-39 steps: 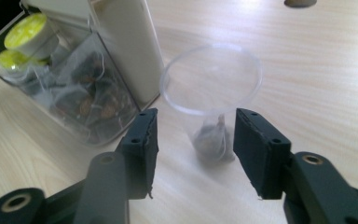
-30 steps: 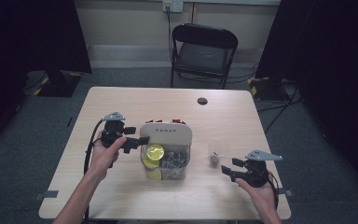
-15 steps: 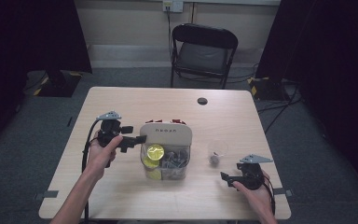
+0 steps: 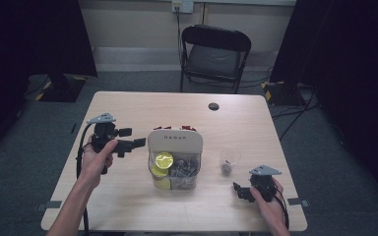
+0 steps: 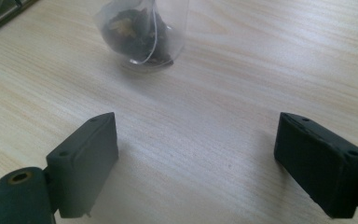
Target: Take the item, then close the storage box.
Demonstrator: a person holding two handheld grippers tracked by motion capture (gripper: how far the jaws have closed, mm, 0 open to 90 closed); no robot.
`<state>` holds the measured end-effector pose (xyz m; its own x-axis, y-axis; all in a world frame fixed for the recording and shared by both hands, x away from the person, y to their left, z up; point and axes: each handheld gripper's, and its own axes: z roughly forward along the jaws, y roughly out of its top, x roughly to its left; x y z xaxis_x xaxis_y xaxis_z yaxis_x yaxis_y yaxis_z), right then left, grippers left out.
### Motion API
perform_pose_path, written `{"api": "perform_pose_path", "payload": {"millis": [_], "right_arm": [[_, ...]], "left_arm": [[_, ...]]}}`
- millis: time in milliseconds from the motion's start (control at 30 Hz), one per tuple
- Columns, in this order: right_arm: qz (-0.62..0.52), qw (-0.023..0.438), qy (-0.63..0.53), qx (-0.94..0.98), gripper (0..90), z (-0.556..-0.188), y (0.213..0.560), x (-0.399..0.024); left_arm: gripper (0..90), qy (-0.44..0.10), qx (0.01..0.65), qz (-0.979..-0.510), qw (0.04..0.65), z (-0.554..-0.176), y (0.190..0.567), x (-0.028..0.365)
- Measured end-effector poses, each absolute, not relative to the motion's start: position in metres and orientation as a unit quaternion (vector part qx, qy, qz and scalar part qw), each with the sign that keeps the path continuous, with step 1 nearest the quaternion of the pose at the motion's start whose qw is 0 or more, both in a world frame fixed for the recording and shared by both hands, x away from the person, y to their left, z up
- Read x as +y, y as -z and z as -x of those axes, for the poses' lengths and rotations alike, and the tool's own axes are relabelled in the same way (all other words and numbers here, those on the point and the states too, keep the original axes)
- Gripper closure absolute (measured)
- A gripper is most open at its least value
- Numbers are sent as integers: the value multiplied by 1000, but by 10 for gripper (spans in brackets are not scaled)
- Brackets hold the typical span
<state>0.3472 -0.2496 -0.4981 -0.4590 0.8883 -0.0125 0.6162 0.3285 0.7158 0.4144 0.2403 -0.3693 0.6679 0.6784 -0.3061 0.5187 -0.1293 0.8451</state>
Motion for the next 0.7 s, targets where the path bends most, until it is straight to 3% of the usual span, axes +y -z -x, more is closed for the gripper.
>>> {"api": "perform_pose_path", "payload": {"millis": [300,700], "right_arm": [[-476,213,-338,783,122,-346,500,-250],[-476,212,-338,784,121,-346,500,-250]], "left_arm": [[157,-103,429,-729,523,-424,368,256],[158,-95,428,-740,509,-447,376,232]]}}
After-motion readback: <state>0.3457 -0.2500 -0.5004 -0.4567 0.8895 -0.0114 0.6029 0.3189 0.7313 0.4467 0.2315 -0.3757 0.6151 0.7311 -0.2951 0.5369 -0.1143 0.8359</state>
